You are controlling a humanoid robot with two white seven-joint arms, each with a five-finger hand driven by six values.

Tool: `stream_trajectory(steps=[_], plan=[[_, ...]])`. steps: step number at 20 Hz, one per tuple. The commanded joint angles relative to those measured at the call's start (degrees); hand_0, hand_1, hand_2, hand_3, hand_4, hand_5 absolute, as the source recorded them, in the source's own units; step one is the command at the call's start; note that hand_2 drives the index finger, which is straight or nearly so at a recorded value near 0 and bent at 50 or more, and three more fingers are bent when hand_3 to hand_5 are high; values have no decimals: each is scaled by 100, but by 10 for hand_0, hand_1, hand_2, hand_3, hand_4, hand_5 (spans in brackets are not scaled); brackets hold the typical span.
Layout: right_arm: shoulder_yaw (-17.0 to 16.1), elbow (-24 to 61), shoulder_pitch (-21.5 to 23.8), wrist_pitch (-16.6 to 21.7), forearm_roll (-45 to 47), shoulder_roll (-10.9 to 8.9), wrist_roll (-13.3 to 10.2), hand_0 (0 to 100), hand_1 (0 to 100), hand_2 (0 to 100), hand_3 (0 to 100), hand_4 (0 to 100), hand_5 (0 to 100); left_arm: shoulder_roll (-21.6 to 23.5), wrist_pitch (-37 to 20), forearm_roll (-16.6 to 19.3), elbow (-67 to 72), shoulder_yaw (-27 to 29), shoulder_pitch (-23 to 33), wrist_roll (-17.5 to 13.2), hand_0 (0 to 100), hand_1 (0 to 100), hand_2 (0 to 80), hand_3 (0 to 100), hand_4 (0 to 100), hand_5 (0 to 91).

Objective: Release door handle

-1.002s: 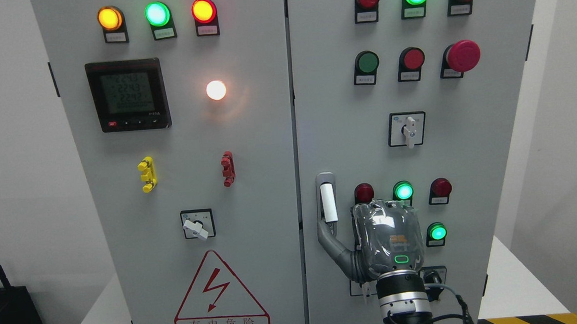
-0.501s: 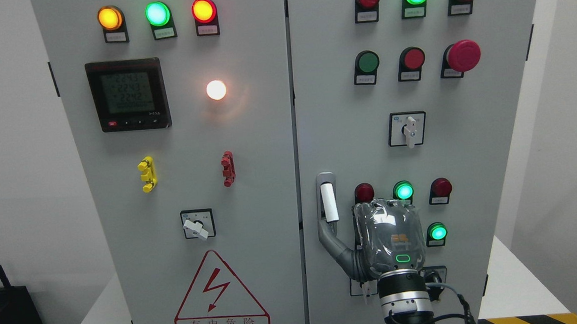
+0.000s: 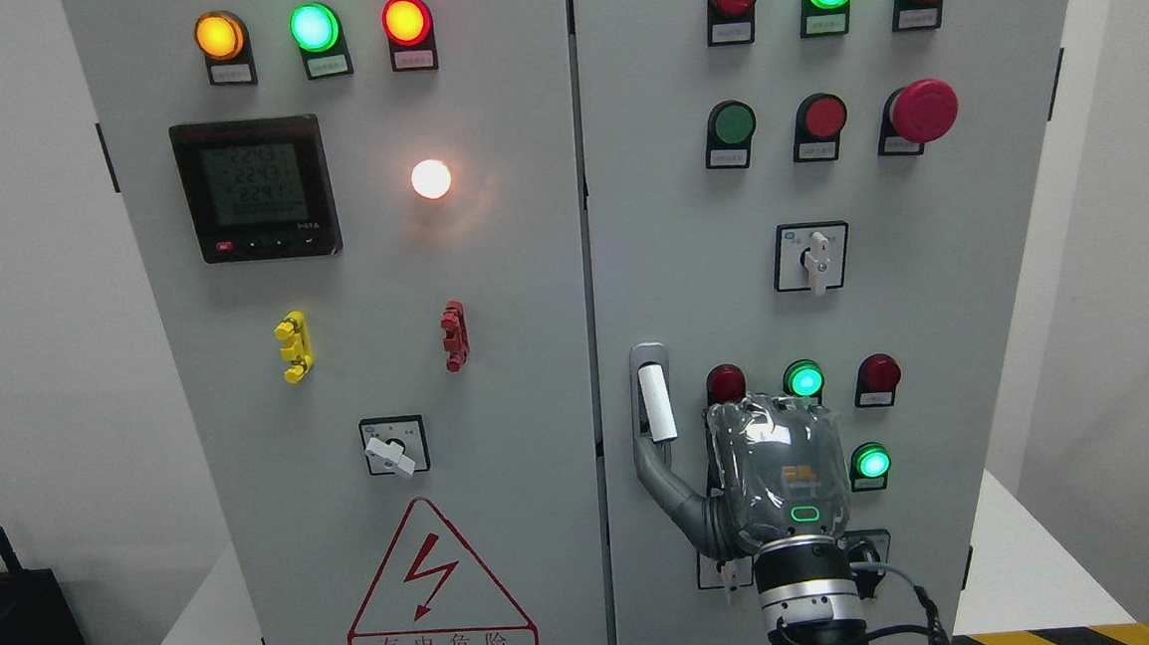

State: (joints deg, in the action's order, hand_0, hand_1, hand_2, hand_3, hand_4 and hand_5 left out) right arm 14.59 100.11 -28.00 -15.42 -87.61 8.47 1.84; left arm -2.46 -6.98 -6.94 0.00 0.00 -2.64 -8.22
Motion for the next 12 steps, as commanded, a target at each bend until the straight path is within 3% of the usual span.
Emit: stream_trajectory(steps=[1,12], plan=[[-53,34,5,3,-28,-21,-8,346,71,980,1000,912,895,0,-5,0,97,62,0,4,120,389,0,0,0,0],[-115,43,5,39,-142,-39,-8,346,77,981,1000,913,899,0,3,0,97,62,0,4,120,389,0,0,0,0]])
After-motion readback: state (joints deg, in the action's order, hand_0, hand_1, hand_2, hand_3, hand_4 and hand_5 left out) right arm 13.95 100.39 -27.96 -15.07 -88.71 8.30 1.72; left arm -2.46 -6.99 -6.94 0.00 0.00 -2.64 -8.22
